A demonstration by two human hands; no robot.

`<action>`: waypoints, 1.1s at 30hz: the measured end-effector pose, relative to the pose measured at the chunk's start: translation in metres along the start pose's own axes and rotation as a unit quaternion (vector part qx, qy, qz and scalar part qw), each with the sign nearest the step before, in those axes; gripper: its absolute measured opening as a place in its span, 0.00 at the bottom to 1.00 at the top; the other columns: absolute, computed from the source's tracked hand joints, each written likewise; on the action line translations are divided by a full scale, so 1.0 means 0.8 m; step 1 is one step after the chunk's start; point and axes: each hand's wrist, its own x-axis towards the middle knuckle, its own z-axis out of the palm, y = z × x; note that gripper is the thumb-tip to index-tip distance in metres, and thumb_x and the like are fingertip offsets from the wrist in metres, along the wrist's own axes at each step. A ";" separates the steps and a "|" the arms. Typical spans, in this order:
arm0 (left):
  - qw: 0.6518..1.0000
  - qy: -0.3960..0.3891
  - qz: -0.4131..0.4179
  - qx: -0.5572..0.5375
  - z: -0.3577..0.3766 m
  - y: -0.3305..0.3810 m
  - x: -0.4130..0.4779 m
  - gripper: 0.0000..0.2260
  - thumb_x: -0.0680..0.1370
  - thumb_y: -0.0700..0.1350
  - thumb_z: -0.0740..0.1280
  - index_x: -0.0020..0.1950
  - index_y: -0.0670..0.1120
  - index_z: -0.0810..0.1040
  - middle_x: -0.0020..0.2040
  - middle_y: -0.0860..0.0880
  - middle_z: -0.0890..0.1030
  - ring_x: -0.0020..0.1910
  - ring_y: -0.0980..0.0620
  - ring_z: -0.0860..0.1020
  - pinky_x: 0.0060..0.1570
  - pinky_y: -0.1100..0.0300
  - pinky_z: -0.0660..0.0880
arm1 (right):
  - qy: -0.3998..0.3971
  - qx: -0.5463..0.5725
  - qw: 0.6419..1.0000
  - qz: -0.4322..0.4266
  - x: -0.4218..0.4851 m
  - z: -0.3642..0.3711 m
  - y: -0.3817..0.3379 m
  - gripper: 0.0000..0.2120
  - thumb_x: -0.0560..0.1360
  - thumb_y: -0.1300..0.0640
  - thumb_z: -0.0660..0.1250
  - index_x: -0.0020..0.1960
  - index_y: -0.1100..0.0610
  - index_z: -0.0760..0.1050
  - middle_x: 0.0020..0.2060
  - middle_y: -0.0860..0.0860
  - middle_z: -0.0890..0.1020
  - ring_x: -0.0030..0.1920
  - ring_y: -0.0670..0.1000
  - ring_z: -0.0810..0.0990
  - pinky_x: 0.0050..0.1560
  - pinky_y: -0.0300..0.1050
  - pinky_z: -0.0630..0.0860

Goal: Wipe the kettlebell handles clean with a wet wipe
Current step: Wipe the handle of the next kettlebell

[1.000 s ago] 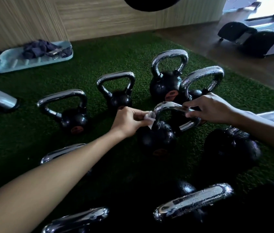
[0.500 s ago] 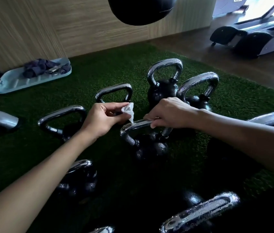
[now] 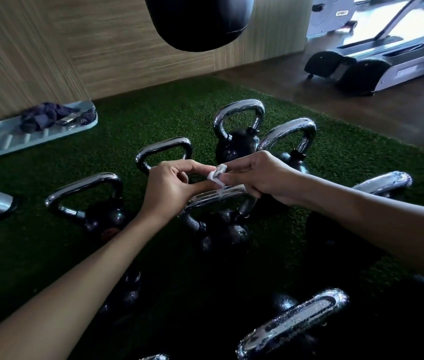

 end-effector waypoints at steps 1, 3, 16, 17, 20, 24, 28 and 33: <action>1.000 0.003 0.015 0.016 0.003 0.002 0.002 0.13 0.65 0.55 0.82 0.48 0.57 0.88 0.28 0.57 0.79 0.27 0.50 0.61 0.27 0.51 0.56 | 0.004 0.016 1.000 0.010 -0.002 0.001 0.000 0.12 0.72 0.52 0.77 0.55 0.52 0.87 0.37 0.53 0.86 0.23 0.44 0.64 0.24 0.36 0.61; 0.998 -0.012 0.037 0.044 0.007 0.003 0.007 0.14 0.65 0.57 0.82 0.49 0.58 0.88 0.30 0.59 0.80 0.27 0.45 0.63 0.26 0.49 0.59 | 0.021 0.028 0.999 0.036 -0.005 0.000 -0.002 0.11 0.72 0.52 0.77 0.53 0.52 0.87 0.35 0.47 0.85 0.24 0.45 0.64 0.25 0.36 0.61; 0.881 -0.212 -0.150 0.396 -0.030 -0.015 0.017 0.17 0.72 0.71 0.68 0.50 0.62 0.86 0.45 0.52 0.87 0.47 0.53 0.83 0.49 0.58 0.78 | 0.312 0.080 0.921 0.221 -0.048 0.004 0.059 0.04 0.70 0.56 0.80 0.44 0.53 0.87 0.31 0.48 0.84 0.21 0.44 0.73 0.20 0.35 0.65; 0.878 -0.192 -0.143 0.415 -0.024 -0.012 0.013 0.18 0.73 0.70 0.67 0.51 0.61 0.86 0.46 0.50 0.87 0.49 0.50 0.83 0.49 0.58 0.77 | 0.307 0.121 0.914 0.235 -0.045 0.011 0.059 0.04 0.72 0.57 0.79 0.45 0.54 0.86 0.30 0.49 0.84 0.21 0.44 0.73 0.20 0.35 0.64; 0.866 -0.151 -0.140 0.456 -0.013 -0.003 0.002 0.19 0.74 0.70 0.66 0.54 0.60 0.86 0.51 0.48 0.86 0.53 0.45 0.82 0.45 0.58 0.73 | 0.307 0.197 0.895 0.256 -0.036 0.019 0.061 0.02 0.75 0.59 0.76 0.48 0.55 0.85 0.29 0.49 0.82 0.21 0.42 0.74 0.21 0.32 0.64; 0.845 -0.128 -0.152 0.497 -0.006 0.005 -0.012 0.21 0.75 0.71 0.63 0.51 0.60 0.87 0.47 0.47 0.86 0.51 0.43 0.82 0.41 0.58 0.69 | 0.276 0.232 0.895 0.261 -0.021 0.025 0.060 0.06 0.77 0.56 0.74 0.54 0.52 0.84 0.35 0.49 0.83 0.21 0.42 0.75 0.22 0.32 0.64; 0.843 -0.138 -0.203 0.478 0.003 0.004 -0.022 0.25 0.73 0.74 0.61 0.42 0.57 0.86 0.38 0.49 0.83 0.45 0.43 0.81 0.38 0.57 0.70 | 0.262 0.213 0.902 0.271 0.022 0.039 0.056 0.04 0.78 0.57 0.73 0.52 0.51 0.83 0.30 0.48 0.75 0.18 0.41 0.67 0.23 0.32 0.61; 0.876 -0.219 -0.232 0.362 -0.009 0.000 -0.011 0.23 0.69 0.76 0.65 0.33 0.59 0.85 0.25 0.56 0.77 0.31 0.55 0.76 0.31 0.61 0.67 | 0.230 0.157 0.926 0.256 0.046 0.028 0.062 0.05 0.77 0.58 0.73 0.45 0.49 0.80 0.29 0.47 0.75 0.20 0.42 0.66 0.25 0.34 0.62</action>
